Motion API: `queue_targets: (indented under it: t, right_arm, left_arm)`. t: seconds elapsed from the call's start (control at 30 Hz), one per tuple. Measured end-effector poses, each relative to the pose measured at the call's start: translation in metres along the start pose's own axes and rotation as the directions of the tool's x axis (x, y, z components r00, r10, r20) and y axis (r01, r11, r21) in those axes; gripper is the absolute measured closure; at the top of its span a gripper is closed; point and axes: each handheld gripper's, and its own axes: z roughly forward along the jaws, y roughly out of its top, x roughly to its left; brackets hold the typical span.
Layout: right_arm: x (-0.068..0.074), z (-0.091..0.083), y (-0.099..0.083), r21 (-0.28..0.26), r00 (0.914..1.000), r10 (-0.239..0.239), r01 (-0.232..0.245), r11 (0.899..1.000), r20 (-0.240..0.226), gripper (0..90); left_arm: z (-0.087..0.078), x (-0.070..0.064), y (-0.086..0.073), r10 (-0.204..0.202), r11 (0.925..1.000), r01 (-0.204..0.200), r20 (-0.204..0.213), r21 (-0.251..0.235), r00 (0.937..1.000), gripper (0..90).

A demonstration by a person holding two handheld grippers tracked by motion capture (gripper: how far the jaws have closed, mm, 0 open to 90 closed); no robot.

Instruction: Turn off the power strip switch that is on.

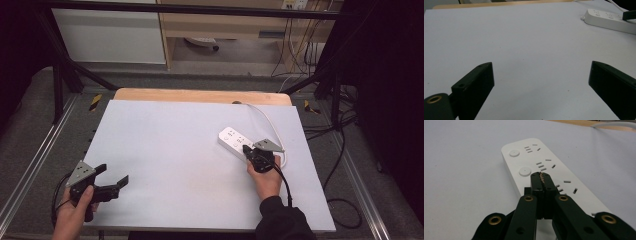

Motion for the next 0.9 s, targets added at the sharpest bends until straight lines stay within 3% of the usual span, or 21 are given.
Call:
queue_targets:
  t: [0.73, 0.9]
  right_arm:
    - [-0.0007, -0.0022, 0.0013, 0.002, 0.999, 0.04, -0.04, 0.999, -0.023, 87.2]
    - [0.0014, -0.0066, 0.0051, -0.034, 0.9988, 0.037, -0.038, 0.999, -0.032, 84.5]
  left_arm:
    - [-0.0004, 0.0004, 0.0002, 0.003, 1.0, -0.003, -0.001, -0.004, 1.0, 6.2]
    - [-0.0004, 0.0008, 0.0001, 0.001, 1.0, -0.001, -0.002, -0.003, 1.0, 6.2]
